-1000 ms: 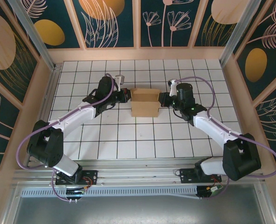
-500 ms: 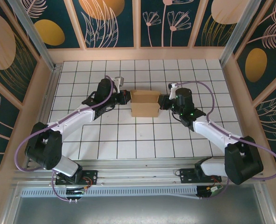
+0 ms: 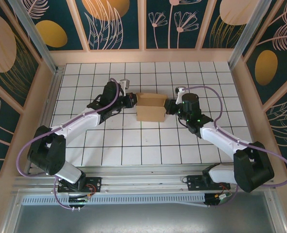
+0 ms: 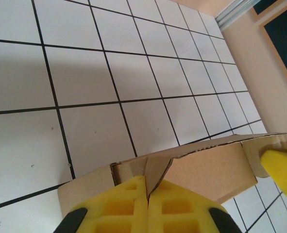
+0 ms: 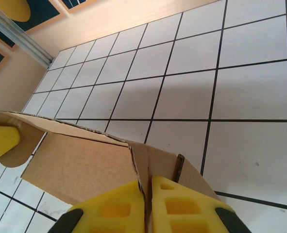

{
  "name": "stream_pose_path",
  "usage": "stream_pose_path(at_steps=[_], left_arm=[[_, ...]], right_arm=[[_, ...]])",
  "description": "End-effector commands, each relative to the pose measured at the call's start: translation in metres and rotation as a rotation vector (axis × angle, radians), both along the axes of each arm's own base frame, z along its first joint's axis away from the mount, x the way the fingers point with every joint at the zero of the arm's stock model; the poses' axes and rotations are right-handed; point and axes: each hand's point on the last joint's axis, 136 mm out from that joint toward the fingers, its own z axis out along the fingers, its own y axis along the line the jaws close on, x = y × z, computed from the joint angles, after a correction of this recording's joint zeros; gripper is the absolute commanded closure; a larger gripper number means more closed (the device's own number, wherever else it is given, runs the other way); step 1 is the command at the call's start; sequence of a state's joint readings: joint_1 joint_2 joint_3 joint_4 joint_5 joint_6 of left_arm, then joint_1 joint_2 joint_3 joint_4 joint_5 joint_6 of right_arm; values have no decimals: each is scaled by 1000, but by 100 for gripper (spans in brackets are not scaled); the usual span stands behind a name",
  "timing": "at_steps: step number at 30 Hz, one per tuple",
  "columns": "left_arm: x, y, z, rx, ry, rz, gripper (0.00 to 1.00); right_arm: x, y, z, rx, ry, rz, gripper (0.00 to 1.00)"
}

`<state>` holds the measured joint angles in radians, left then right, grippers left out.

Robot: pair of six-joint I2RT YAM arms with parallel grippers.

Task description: Fold the paper box

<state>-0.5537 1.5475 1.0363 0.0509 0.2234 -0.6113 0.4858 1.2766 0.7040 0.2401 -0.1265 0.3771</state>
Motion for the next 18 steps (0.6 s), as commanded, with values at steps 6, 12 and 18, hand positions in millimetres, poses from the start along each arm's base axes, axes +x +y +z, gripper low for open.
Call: stream_pose_path(at_steps=[6,12,18], left_arm=[[-54,-26,-67,71,212,-126,100],[-69,-16,-92,111,262,-123,100],[-77,-6,-105,152,269,-116,100]], right_arm=[[-34,17,-45,-24,157,104,90],[-36,15,-46,-22,156,98,90],[-39,14,-50,-23,160,99,90]])
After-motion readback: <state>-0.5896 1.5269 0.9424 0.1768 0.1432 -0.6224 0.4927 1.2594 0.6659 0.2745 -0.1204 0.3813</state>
